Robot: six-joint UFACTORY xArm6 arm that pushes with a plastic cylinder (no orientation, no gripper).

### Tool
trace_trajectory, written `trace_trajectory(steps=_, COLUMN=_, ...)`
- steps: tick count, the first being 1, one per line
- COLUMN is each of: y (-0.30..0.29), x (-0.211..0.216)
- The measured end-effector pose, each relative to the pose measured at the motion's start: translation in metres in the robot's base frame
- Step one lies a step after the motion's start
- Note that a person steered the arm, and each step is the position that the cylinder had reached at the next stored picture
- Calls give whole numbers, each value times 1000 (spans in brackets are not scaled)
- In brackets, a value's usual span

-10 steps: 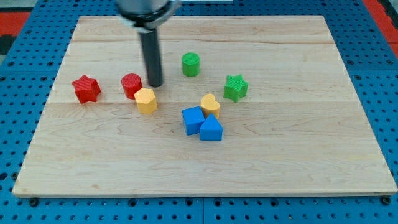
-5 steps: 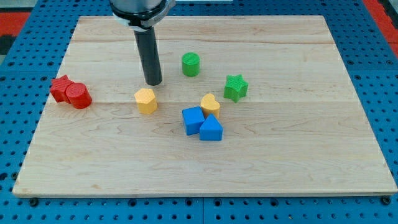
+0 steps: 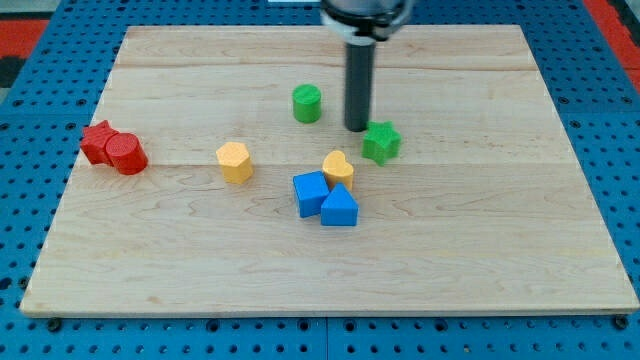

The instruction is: Move green star towards the bottom centre

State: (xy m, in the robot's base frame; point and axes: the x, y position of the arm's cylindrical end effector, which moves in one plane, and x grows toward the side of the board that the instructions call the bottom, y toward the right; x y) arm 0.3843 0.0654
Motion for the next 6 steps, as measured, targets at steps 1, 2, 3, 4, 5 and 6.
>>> trace_trajectory(steps=1, y=42, x=4)
trace_trajectory(steps=2, y=48, x=17)
trace_trajectory(steps=3, y=60, x=45)
trace_trajectory(steps=4, y=42, x=54)
trace_trajectory(steps=5, y=44, x=23)
trace_trajectory(steps=6, y=10, x=59)
